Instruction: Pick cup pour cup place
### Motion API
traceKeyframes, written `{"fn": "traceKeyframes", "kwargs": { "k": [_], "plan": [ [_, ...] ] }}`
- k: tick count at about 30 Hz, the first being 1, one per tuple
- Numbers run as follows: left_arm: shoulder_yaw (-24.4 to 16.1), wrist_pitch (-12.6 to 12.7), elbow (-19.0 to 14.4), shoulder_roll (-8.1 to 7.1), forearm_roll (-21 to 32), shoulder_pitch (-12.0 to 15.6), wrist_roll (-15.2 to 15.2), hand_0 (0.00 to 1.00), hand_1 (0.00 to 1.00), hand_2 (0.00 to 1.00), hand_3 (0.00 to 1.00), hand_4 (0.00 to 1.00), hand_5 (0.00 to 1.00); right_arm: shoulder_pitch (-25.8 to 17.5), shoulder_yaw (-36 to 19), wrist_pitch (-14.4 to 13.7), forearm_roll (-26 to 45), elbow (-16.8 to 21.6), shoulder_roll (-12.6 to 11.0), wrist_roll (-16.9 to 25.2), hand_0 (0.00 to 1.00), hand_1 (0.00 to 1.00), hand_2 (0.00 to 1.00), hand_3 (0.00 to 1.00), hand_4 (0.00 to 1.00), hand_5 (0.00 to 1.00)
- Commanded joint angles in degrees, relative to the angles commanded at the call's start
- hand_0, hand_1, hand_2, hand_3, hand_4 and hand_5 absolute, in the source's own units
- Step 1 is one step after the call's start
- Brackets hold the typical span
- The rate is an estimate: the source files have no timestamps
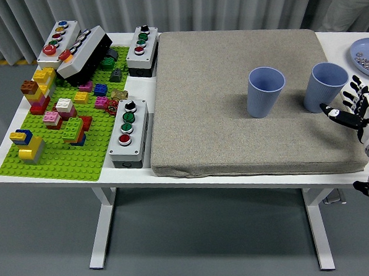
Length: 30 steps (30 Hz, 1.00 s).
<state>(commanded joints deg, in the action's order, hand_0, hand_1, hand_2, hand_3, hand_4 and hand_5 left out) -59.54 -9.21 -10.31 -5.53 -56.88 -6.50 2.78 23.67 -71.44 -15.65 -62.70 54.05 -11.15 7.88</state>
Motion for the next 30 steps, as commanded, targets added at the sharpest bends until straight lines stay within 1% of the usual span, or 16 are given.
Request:
{"fn": "traceKeyframes", "kwargs": {
  "k": [13, 19, 30],
  "plan": [
    [0.84, -0.10, 0.00, -0.12, 0.20, -0.29, 0.02, 0.864, 0.833, 0.900, 0.797, 0.644, 0.998, 1.24, 0.54, 0.60, 0.72, -1.78, 0.86, 0.32, 0.908, 0.890, 0.981, 0.998, 0.879, 0.185],
    [1.54, -0.15, 0.00, -0.23, 0.43, -0.44, 0.00, 0.864, 0.833, 0.900, 0.797, 0.643, 0.998, 2.52, 1.09, 1.02, 1.86, -3.46, 1.29, 0.56, 0.908, 0.888, 0.979, 0.998, 0.878, 0.190],
    [1.93, -0.19, 0.00, -0.34, 0.54, -0.64, -0.05, 0.865, 0.834, 0.901, 0.797, 0.646, 0.998, 4.90, 1.73, 1.25, 1.99, -5.33, 2.18, 0.52, 0.909, 0.886, 0.976, 0.998, 0.877, 0.197]
  ]
}}
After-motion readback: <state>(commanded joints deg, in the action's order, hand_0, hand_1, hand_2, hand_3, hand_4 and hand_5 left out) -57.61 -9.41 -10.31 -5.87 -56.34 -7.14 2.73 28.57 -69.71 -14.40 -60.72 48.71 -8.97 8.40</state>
